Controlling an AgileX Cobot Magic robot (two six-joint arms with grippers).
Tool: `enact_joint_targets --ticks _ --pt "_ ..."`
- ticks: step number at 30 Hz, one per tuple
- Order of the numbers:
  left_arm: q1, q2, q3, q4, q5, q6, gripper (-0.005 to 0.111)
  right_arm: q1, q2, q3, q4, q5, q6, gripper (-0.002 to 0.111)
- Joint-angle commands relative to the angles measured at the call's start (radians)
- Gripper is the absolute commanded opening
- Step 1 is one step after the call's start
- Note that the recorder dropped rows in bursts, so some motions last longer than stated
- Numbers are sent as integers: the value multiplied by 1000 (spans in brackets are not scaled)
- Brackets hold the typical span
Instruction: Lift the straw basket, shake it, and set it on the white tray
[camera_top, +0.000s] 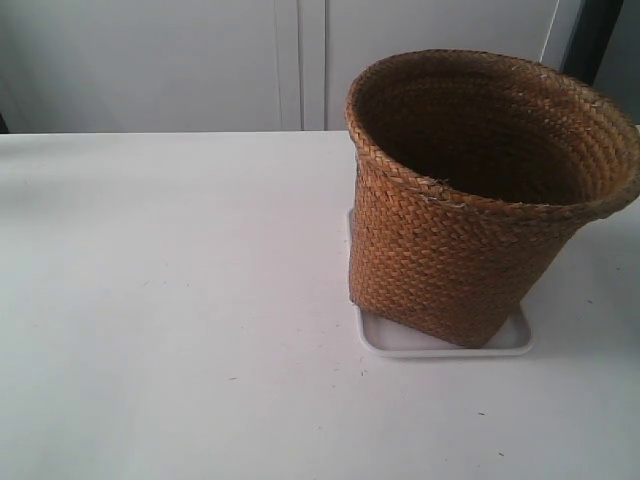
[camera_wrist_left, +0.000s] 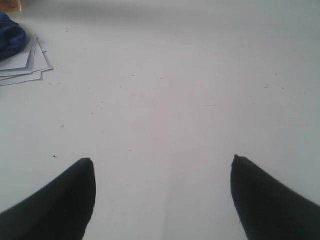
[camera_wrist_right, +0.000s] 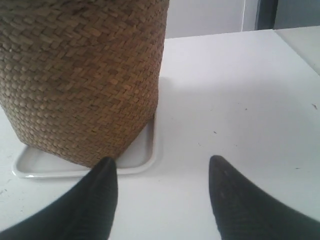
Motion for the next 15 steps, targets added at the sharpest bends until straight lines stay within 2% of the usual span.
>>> enact_joint_targets --ticks 1,15 --pt "-1 -4 3 -4 3 -8 77 -7 -4 1 -16 8 -71 52" --pt "-1 -4 3 -4 3 -8 77 -26 -4 1 -9 -32 -53 52"
